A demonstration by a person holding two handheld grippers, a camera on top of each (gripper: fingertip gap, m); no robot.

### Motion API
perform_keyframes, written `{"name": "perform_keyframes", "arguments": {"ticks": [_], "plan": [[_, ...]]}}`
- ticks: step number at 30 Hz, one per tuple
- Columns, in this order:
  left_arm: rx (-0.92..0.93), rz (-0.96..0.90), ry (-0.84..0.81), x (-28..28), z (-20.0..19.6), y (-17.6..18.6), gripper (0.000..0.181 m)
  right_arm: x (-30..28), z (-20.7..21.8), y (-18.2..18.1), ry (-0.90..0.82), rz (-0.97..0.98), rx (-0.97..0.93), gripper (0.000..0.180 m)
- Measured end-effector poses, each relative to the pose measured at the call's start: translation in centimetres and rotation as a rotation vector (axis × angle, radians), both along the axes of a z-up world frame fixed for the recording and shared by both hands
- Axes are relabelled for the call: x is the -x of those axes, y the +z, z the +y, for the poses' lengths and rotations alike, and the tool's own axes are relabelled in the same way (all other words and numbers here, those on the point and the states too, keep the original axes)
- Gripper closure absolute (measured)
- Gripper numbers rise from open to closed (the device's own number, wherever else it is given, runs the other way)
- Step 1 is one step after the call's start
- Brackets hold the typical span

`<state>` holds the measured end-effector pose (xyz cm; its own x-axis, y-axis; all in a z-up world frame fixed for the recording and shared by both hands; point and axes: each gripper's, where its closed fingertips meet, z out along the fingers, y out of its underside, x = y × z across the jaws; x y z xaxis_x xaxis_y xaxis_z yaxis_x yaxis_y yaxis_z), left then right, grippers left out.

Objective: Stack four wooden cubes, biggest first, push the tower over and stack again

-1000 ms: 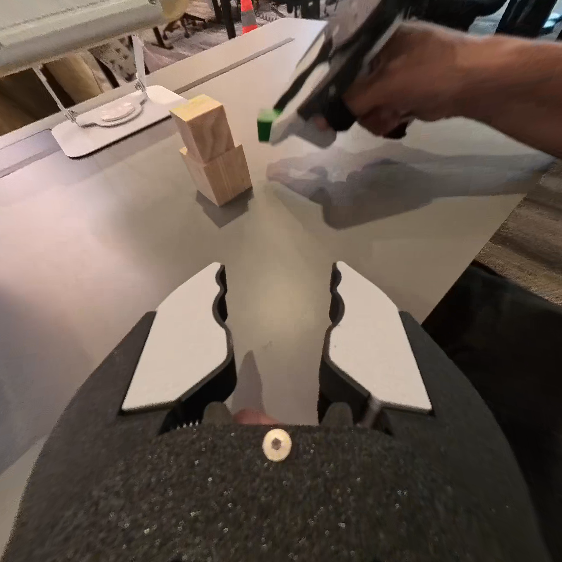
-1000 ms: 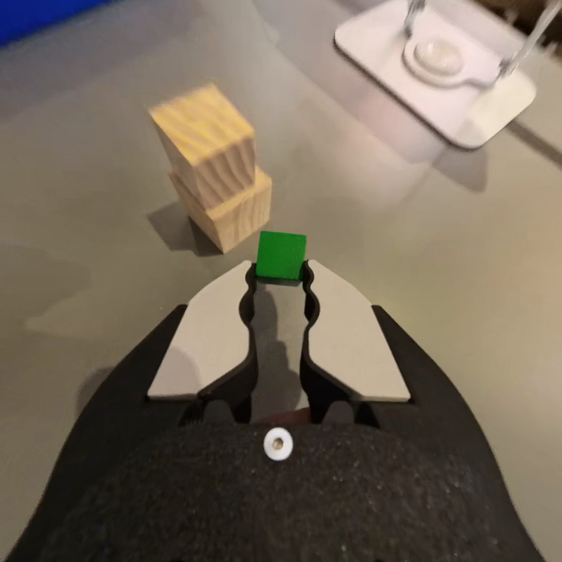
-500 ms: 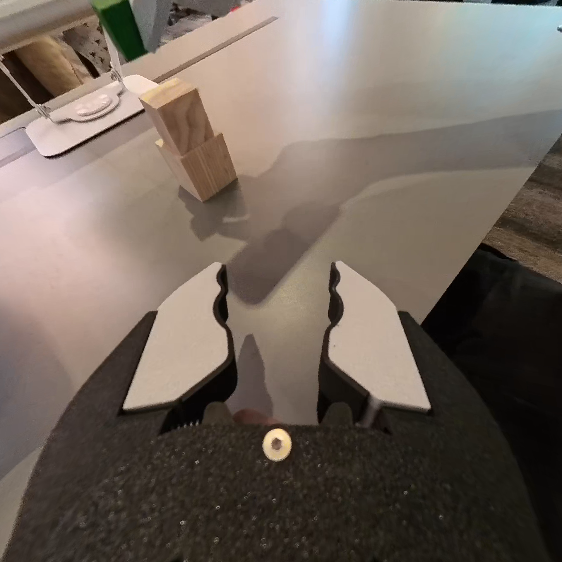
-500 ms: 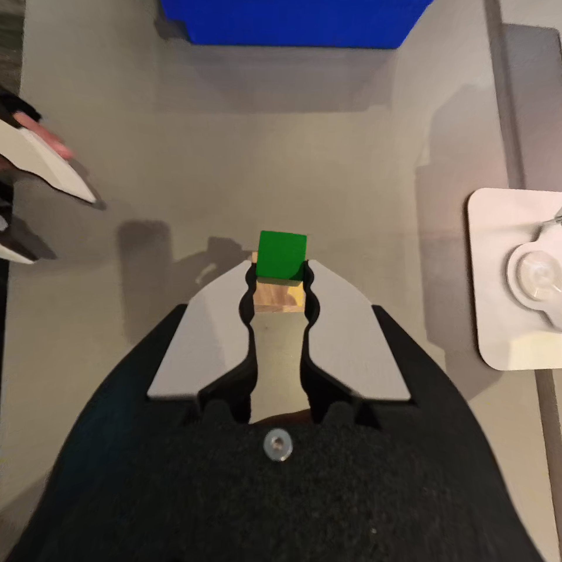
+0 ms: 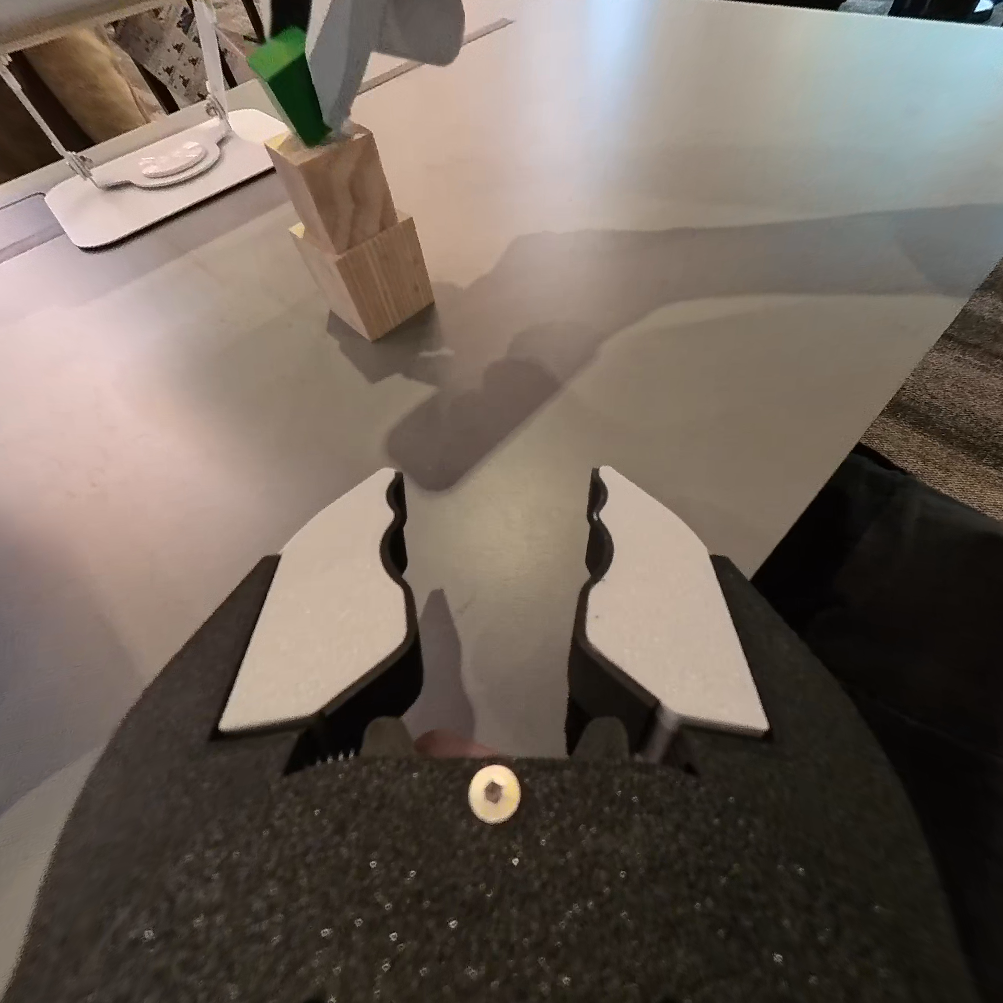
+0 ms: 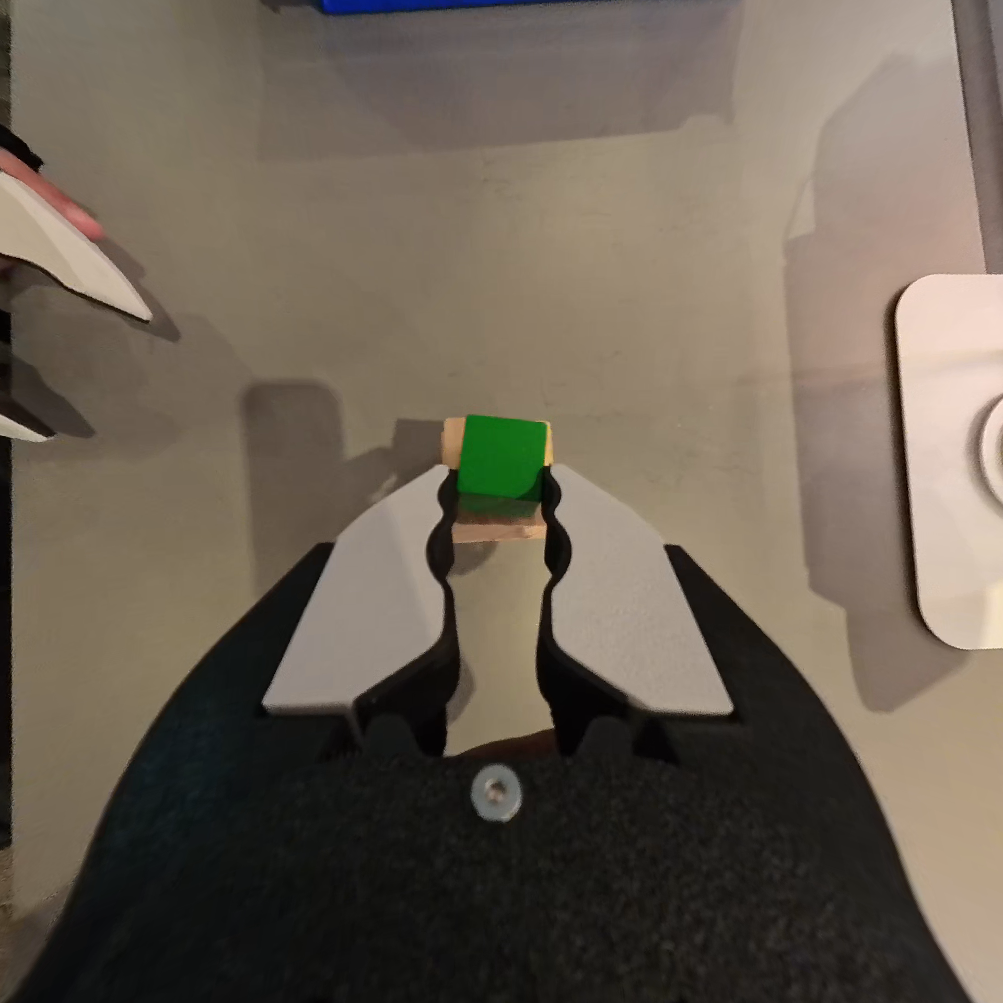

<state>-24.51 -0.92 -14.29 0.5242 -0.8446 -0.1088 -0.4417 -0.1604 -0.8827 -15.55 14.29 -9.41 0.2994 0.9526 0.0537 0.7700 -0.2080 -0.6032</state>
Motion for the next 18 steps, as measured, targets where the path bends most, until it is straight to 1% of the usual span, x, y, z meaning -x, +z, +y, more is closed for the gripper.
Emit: {"name": "perform_keyframes", "arguments": {"ticks": [2, 3, 6, 8, 10, 13, 16, 18], "plan": [[-0.002, 0.002, 0.001, 0.0, 0.0, 0.0, 0.117, 0.1, -0.1, 0.3, -0.009, 0.028, 0.002, 0.142], [-0.004, 0.004, 0.0, -0.1, 0.0, 0.0, 0.117, 0.0, -0.1, 0.7, -0.016, 0.042, -0.011, 0.141], [-0.008, 0.012, 0.002, -0.1, -0.1, -0.1, 0.117, -0.4, -0.9, 2.7, -0.044, 0.1, -0.062, 0.139], [-0.014, 0.018, 0.006, -0.1, 0.0, -0.2, 0.117, -0.5, -2.9, 4.3, -0.048, 0.134, -0.123, 0.14], [-0.017, 0.023, 0.017, 0.1, 0.0, -0.2, 0.117, -0.4, -6.2, 5.3, -0.025, 0.162, -0.187, 0.141], [0.002, 0.018, 0.016, 0.2, -0.6, -0.4, 0.117, 0.1, -12.3, 5.1, -0.006, 0.173, -0.254, 0.142], [-0.009, 0.014, 0.01, 0.2, -1.5, 0.0, 0.117, 1.2, -19.8, 2.9, 0.009, 0.184, -0.25, 0.141], [-0.035, 0.016, 0.006, 0.2, -2.2, 0.6, 0.117, 2.8, -25.6, 0.0, 0.048, 0.2, -0.178, 0.141]]}}
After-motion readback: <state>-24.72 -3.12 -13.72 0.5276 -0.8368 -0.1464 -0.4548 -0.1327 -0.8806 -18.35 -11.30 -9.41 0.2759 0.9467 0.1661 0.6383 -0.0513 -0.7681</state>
